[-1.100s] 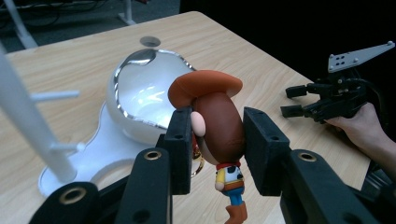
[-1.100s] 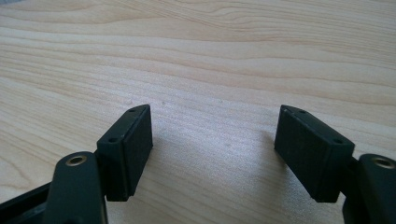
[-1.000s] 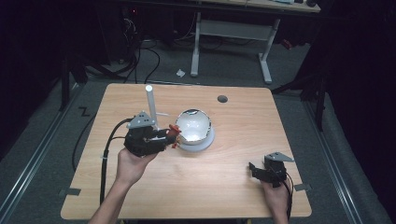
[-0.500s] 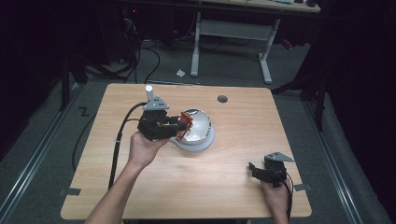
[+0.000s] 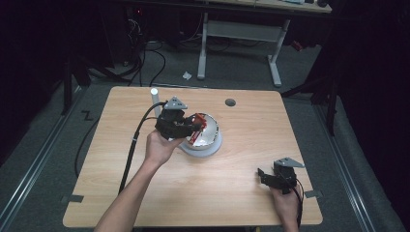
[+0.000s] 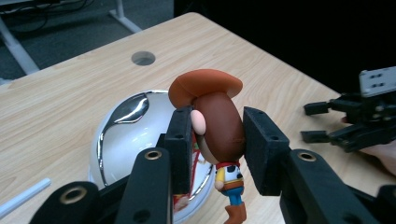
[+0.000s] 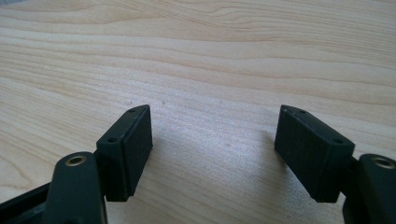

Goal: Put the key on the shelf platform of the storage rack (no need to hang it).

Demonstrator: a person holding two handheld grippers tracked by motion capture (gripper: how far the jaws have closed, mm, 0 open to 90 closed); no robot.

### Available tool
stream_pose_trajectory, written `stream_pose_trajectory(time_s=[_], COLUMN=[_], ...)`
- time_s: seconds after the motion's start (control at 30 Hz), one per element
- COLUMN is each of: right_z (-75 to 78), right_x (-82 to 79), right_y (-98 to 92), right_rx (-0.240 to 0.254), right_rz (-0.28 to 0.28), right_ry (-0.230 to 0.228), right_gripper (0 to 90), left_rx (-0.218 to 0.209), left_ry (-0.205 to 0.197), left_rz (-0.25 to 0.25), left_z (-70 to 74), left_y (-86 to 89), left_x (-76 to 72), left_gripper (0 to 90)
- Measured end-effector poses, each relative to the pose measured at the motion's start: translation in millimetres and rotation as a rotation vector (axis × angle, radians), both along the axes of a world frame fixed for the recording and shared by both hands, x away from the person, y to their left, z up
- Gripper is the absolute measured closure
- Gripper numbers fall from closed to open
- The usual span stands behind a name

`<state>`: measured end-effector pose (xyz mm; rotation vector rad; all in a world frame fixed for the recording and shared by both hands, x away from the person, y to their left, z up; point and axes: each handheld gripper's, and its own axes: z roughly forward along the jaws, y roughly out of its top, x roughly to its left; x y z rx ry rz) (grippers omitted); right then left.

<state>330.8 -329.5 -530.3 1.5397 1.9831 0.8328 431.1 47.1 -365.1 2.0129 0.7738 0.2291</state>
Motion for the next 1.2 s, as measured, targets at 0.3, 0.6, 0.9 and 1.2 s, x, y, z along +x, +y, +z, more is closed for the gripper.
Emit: stream_pose_trajectory(time_s=[0.3, 0.6, 0.9, 1.2], right_z=[-0.1, 0.0, 0.0, 0.0], right_x=[0.1, 0.0, 0.0, 0.0], right_y=[0.1, 0.0, -0.1, 0.1], right_rx=[0.0, 0.002, 0.003, 0.001], right_rz=[0.0, -0.001, -0.001, -0.001], right_ry=[-0.002, 0.0, 0.0, 0.0], right_gripper=[27.8, 28.0, 27.9, 27.8], left_rx=[0.031, 0.005, 0.016, 0.046], left_ry=[0.002, 0.002, -0.011, -0.031], left_rz=[0.013, 0.055, 0.083, 0.079], left_z=[-16.8, -22.4, -29.4, -41.8], left_y=[-8.8, -8.8, -12.2, -21.1], left_x=[13.2, 27.0, 36.3, 39.2], left_gripper=[65.0, 65.0, 65.1, 65.1])
